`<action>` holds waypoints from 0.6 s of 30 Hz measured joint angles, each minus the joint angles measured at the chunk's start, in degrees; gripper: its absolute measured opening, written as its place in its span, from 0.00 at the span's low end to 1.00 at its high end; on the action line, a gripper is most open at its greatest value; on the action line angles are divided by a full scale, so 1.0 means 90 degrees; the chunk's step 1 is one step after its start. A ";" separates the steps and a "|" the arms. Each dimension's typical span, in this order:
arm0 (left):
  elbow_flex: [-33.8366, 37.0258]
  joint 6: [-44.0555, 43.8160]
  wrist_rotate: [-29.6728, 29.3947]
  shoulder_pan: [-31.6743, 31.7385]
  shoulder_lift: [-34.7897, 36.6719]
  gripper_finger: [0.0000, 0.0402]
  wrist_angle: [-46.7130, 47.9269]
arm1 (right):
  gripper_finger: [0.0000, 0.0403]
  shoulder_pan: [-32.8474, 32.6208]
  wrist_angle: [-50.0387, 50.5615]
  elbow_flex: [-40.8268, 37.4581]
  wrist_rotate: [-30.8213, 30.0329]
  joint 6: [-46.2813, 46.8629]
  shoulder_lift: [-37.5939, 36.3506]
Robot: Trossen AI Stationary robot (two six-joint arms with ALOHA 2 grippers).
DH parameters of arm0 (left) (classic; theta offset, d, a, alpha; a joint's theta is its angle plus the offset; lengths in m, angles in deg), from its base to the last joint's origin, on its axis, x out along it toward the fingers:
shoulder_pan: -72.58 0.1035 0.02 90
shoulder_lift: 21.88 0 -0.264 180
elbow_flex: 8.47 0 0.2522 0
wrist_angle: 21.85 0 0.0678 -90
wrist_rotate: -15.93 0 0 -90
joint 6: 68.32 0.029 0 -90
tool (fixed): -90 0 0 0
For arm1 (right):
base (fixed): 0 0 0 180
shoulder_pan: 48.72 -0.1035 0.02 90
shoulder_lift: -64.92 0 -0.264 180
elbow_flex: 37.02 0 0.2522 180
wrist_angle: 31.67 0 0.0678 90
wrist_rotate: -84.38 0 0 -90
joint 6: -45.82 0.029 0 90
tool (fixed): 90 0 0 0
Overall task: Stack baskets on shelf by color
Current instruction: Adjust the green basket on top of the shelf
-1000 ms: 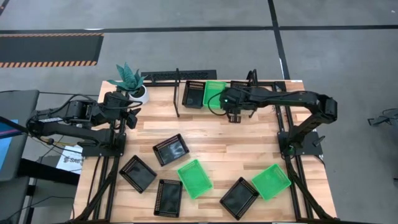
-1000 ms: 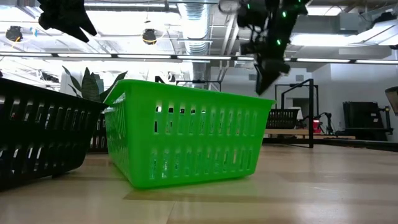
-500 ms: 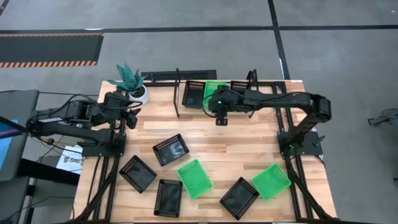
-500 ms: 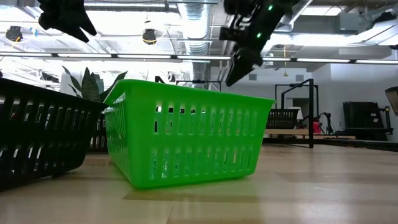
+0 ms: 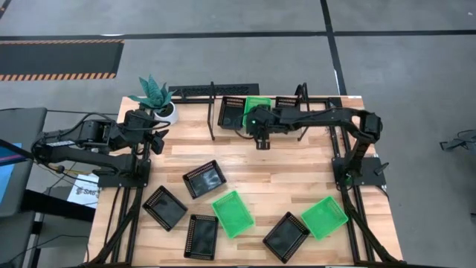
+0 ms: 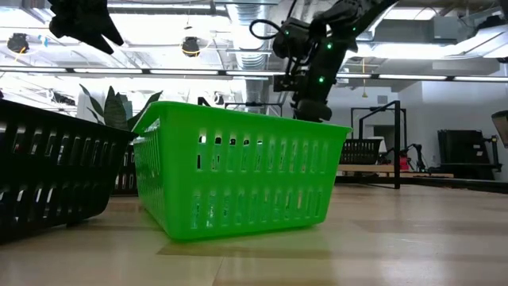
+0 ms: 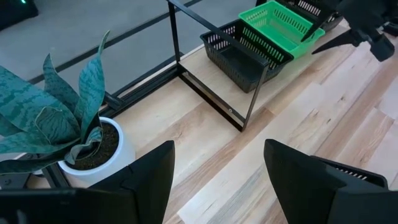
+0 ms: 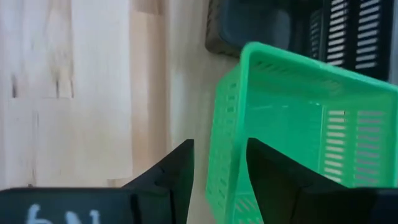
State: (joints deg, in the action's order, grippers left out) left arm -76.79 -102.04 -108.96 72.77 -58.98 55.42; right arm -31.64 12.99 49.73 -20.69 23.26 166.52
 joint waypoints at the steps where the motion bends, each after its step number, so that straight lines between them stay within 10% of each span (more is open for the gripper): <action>1: 0.0000 0.0000 -0.0002 0.0000 0.0000 0.59 0.0000 | 0.41 0.0017 0.0013 0.0000 0.0000 0.0001 0.0000; 18: 0.0000 0.0000 0.0000 0.0000 0.0000 0.59 0.0005 | 0.22 0.0163 0.0463 0.0002 -0.0086 0.0177 -0.0032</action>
State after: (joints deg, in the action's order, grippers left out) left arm -76.79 -102.04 -108.96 72.77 -58.98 55.46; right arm -30.18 17.16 49.75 -21.46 24.86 166.24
